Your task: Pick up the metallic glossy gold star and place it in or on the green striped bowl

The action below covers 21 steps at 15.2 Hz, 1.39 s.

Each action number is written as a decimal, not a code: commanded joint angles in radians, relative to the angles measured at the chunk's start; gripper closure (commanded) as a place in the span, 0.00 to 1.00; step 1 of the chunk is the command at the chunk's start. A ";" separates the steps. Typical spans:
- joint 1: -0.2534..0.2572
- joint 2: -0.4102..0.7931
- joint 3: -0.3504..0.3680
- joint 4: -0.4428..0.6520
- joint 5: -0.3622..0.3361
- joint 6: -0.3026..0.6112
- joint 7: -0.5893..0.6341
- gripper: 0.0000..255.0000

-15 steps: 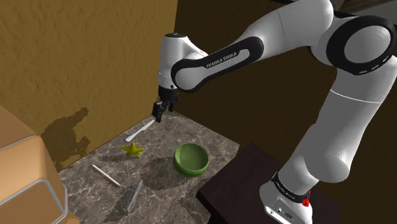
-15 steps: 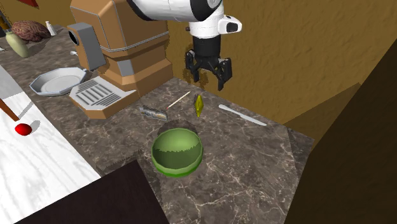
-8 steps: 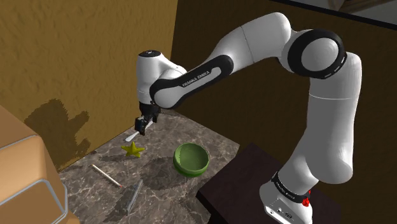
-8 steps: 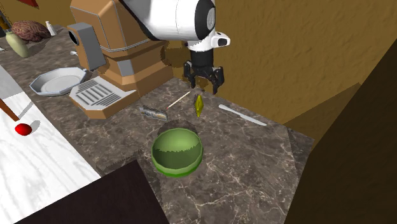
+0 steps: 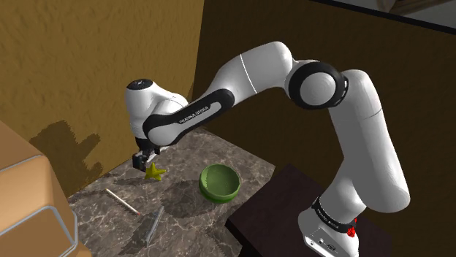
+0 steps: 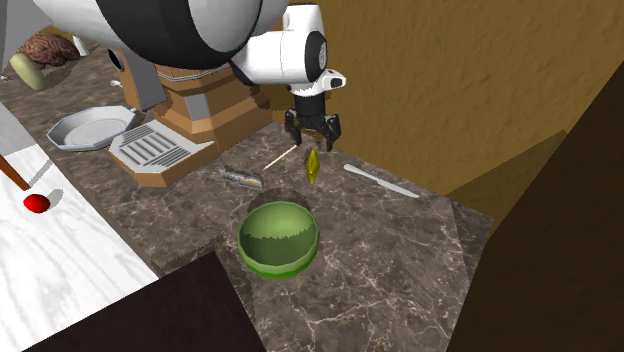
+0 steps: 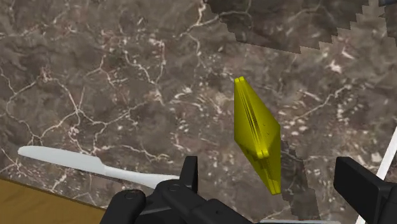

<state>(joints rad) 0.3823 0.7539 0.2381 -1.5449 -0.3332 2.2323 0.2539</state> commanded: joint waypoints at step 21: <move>0.016 0.101 -0.019 0.043 -0.024 0.055 0.007 1.00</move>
<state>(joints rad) 0.3985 0.8542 0.2188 -1.5019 -0.3573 2.2869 0.2611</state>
